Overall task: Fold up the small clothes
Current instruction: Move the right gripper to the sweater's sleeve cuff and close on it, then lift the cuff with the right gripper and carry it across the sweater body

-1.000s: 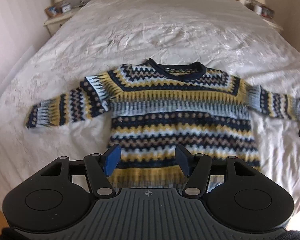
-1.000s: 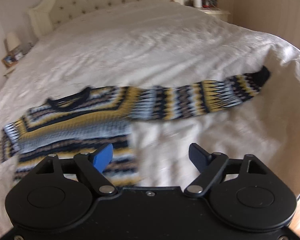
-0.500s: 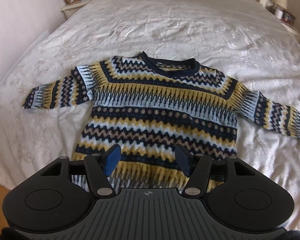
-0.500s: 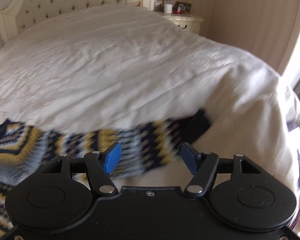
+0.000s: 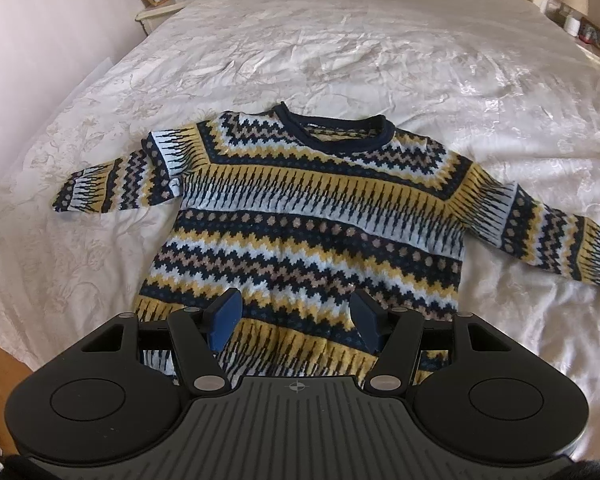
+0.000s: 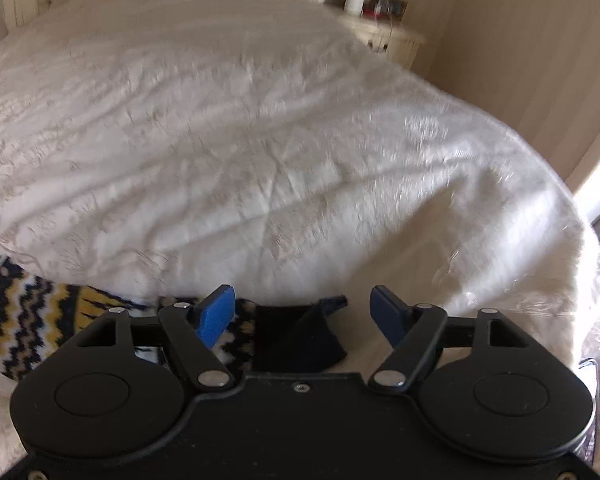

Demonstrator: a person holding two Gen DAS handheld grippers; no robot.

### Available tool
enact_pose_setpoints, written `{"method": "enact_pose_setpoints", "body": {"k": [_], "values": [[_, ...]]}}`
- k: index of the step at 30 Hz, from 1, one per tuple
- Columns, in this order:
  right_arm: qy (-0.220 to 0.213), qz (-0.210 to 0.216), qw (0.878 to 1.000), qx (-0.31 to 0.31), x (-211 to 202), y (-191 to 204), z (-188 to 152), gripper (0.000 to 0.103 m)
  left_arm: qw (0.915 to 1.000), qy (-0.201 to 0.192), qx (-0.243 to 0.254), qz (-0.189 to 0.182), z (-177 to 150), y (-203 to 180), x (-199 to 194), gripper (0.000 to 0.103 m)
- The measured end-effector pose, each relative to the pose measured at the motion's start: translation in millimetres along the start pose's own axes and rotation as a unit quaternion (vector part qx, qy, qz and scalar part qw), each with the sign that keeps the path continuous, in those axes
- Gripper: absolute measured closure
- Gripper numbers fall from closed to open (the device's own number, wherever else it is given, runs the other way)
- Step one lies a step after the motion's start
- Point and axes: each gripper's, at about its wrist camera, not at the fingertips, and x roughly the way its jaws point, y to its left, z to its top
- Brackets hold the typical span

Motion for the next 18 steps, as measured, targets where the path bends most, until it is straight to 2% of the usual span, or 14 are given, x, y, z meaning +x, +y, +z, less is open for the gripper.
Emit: {"method": "enact_pose_setpoints", "body": {"k": [4, 6, 9, 10, 11, 13, 18], "values": [[0.037, 0.018, 0.999, 0.011, 15.6, -12.7, -5.1, 0.027, 0.9999, 0.002, -0.006, 0.009, 0.9, -1.6, 0.6, 0.044], [0.047, 0.029, 0.998, 0.019, 18.7, -17.3, -9.2, 0.031, 0.9999, 0.004, -0.009, 0.012, 1.7, -1.8, 1.9, 0.044], [0.062, 0.059, 0.996, 0.031, 21.7, -21.6, -13.7, 0.059, 0.9998, 0.009, -0.012, 0.013, 4.0, -4.0, 5.9, 0.044], [0.069, 0.075, 0.994, 0.042, 22.9, -23.9, -14.9, 0.074, 0.9998, 0.011, -0.011, 0.011, 5.1, -5.9, 7.4, 0.044], [0.073, 0.09, 0.992, 0.053, 22.4, -25.6, -15.8, 0.08, 0.9999, 0.012, -0.008, 0.009, 5.2, -7.8, 8.4, 0.044], [0.067, 0.109, 0.989, 0.069, 16.2, -27.2, -17.0, 0.082, 0.9999, 0.013, 0.0, 0.006, 6.3, -12.4, 9.6, 0.044], [0.038, 0.126, 0.988, 0.084, -13.0, -19.0, -10.1, 0.085, 0.9999, 0.01, 0.01, -0.004, 8.1, -14.3, 12.3, 0.044]]}}
